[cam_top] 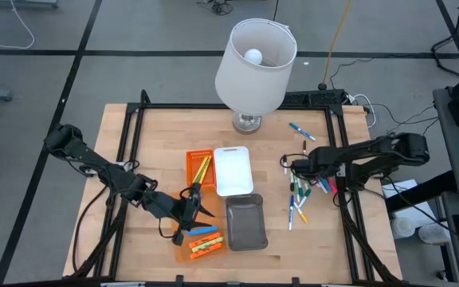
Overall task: Pick & Place Markers
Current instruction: Put the pink large highlighter pen into the transparent orange bin
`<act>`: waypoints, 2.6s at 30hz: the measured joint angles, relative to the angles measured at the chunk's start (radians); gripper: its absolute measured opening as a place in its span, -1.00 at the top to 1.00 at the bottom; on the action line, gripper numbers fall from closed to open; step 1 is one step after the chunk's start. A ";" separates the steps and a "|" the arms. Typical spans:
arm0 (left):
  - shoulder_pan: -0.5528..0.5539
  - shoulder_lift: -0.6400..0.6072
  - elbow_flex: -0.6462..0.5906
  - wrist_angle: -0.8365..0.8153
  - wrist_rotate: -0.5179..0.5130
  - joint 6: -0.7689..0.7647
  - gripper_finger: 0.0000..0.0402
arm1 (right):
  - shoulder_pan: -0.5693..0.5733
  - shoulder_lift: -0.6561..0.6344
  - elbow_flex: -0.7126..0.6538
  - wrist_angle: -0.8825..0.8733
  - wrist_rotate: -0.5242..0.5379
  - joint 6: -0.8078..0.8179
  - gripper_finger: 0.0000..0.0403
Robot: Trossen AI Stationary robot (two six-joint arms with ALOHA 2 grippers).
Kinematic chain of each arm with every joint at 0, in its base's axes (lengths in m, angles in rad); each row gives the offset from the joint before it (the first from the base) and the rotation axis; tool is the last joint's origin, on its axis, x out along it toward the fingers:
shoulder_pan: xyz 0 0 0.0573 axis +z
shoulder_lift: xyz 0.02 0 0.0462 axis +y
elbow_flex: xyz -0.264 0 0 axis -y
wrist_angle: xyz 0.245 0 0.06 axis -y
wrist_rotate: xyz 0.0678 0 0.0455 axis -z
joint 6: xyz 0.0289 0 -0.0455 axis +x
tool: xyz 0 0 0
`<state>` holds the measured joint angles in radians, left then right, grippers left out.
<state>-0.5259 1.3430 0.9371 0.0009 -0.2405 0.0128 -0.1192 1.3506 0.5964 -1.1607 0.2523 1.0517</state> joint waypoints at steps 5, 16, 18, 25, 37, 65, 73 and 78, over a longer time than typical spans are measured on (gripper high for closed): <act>0.000 0.000 0.000 0.000 -0.001 0.000 0.36 | 0.000 0.033 0.000 0.088 -0.109 -0.046 1.00; 0.000 0.000 0.000 -0.001 -0.003 0.001 0.36 | 0.003 -0.017 0.085 0.049 -0.028 -0.108 1.00; 0.000 0.000 0.000 -0.005 -0.003 0.001 0.36 | 0.013 -0.056 0.118 0.047 -0.016 -0.153 1.00; 0.000 0.000 0.000 -0.007 -0.002 0.001 0.36 | 0.130 -0.174 0.132 0.056 -0.100 -0.266 0.98; 0.000 0.000 0.000 -0.008 -0.002 -0.010 0.36 | 0.180 -0.203 0.005 0.139 -0.206 -0.187 0.28; 0.004 0.000 0.000 -0.029 -0.011 -0.085 0.36 | 0.180 -0.238 -0.076 0.166 -0.082 -0.058 0.80; 0.030 0.000 0.000 -0.033 -0.097 -0.129 0.36 | 0.221 -0.337 0.110 0.294 0.163 -0.178 0.80; 0.065 0.013 0.000 -0.022 -0.104 -0.173 0.36 | 0.291 -0.365 0.113 0.670 0.193 -0.412 0.80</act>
<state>-0.4606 1.3564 0.9367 -0.0209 -0.3448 -0.1603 0.1715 0.9854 0.7094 -0.4902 0.4458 0.6396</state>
